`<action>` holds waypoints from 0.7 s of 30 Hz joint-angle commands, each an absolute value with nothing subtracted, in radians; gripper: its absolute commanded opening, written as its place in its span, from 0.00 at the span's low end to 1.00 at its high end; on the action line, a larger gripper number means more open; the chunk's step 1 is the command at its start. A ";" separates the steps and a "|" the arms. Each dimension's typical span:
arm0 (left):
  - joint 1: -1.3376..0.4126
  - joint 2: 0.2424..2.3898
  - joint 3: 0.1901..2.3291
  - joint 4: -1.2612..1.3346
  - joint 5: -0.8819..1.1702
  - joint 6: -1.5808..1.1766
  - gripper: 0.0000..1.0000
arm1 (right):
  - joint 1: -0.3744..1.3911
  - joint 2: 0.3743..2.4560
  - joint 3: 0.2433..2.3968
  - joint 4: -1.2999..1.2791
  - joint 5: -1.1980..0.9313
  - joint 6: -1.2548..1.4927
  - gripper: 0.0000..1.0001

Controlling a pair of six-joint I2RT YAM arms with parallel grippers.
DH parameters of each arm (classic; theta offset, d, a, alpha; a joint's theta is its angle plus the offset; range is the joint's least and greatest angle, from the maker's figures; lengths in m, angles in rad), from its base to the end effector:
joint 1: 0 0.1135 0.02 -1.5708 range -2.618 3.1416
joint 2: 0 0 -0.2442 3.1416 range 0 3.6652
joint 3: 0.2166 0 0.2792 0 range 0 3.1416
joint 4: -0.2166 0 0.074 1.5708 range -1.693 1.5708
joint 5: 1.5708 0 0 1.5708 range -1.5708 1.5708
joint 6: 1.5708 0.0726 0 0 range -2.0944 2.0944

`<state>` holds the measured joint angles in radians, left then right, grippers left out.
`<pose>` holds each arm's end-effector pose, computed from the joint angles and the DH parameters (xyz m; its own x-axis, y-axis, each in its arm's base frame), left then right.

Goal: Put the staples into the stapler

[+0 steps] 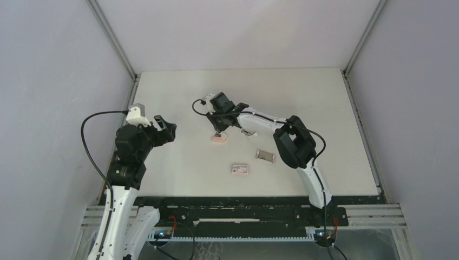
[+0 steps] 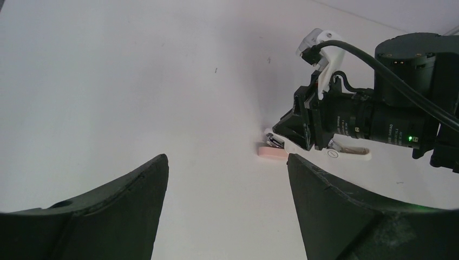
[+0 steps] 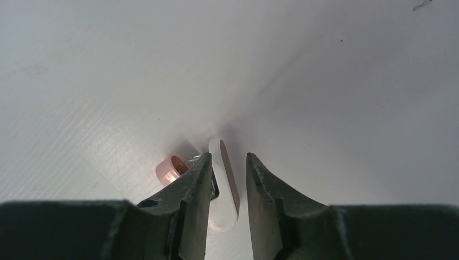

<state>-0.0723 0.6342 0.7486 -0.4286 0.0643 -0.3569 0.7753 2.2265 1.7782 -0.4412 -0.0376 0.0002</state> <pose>0.2257 -0.0210 0.3037 -0.3353 -0.3253 -0.8842 0.0170 0.9363 -0.3509 0.3787 0.3750 0.1291 -0.5549 -0.5435 -0.6298 -0.7162 0.6973 0.0293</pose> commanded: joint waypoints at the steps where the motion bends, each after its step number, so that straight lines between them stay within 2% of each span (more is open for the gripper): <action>1: -0.047 0.641 0.734 -0.381 0.105 -0.376 0.85 | 0.785 2.236 1.833 -0.449 -0.019 0.015 0.27; 6: -0.035 0.646 0.733 -0.376 0.118 -0.380 0.85 | 0.788 2.245 1.832 -0.460 -0.023 0.012 0.23; 21: -0.020 0.651 0.732 -0.374 0.133 -0.383 0.85 | 0.805 2.271 1.829 -0.469 -0.040 -0.008 0.22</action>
<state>-0.0345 0.6510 0.7486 -0.4278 0.1116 -0.3740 0.7959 2.2528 1.7893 -0.4747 -0.0402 -0.0021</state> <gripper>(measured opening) 0.845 0.238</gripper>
